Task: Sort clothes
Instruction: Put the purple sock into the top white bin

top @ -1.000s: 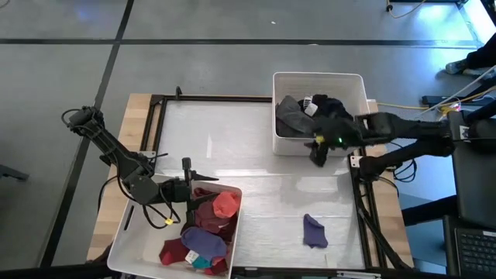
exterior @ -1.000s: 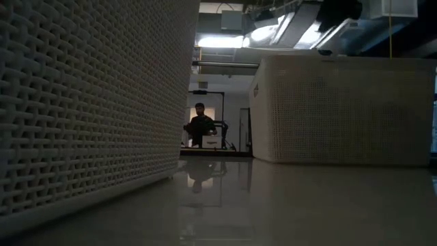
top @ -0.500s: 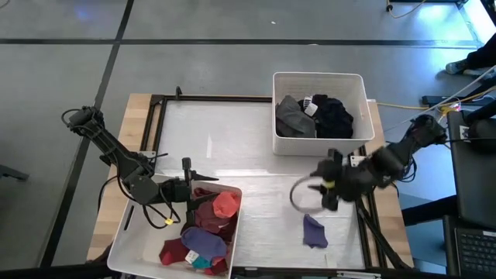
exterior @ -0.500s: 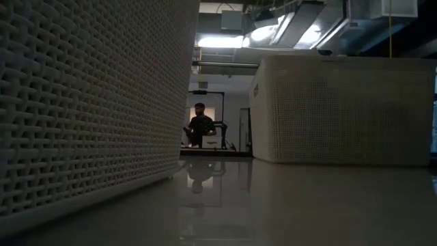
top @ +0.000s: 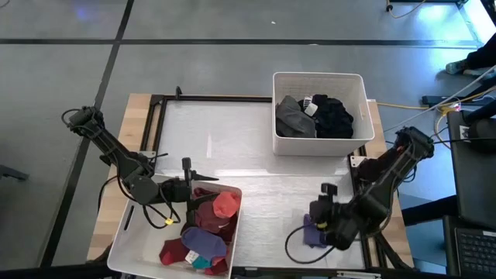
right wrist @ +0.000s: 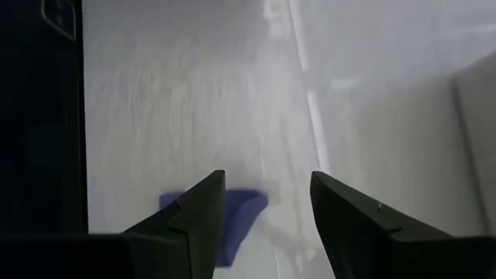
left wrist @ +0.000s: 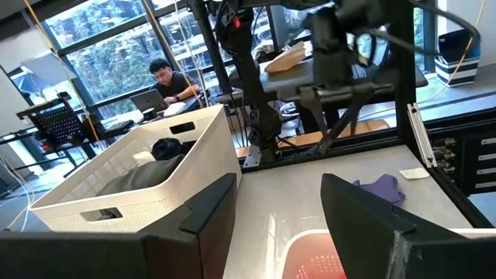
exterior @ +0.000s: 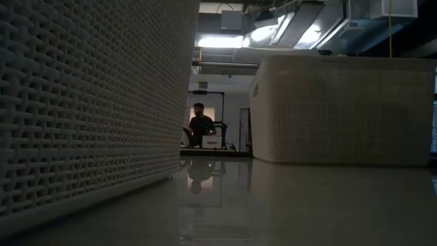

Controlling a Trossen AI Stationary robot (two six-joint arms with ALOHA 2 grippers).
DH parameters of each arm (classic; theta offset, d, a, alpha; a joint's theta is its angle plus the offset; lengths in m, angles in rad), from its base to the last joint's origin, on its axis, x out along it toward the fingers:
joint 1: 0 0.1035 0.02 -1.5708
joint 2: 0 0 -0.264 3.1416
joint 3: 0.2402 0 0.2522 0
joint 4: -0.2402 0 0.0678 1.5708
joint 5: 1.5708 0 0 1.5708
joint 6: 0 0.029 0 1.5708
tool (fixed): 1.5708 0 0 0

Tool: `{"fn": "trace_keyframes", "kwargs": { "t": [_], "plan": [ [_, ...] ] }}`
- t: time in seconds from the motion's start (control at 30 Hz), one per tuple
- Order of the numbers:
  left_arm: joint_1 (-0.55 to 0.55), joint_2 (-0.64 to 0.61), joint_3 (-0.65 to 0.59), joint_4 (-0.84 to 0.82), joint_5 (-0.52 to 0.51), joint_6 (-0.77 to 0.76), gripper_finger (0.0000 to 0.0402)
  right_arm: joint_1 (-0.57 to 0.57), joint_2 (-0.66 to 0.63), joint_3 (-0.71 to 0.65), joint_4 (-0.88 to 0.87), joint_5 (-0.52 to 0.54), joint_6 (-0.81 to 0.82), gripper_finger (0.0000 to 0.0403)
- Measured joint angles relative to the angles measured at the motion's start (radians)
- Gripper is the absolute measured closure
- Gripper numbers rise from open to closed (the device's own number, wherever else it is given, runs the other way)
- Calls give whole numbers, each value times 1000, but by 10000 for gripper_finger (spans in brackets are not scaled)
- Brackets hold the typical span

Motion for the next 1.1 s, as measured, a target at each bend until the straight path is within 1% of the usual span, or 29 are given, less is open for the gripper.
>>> {"fn": "trace_keyframes", "kwargs": {
  "t": [0.23, 0.47, 0.73, 0.87, 1.1],
  "plan": [
    [0, 0, 0, 0, 0, 0, 222, 22, 74, -1, 1, -80, 132, 212],
    [0, 0, 0, 0, 0, -2, 222, 39, 107, -19, 23, -95, 190, 212],
    [0, 0, 0, 0, 0, -2, 222, 38, 107, -194, 127, -170, 253, 212],
    [0, 0, 0, 0, 0, -1, 222, 38, 107, -285, 244, -194, 255, 212],
    [0, 0, 0, 1, 0, -1, 222, 37, 107, -390, 333, -201, 281, 212]
  ]
}}
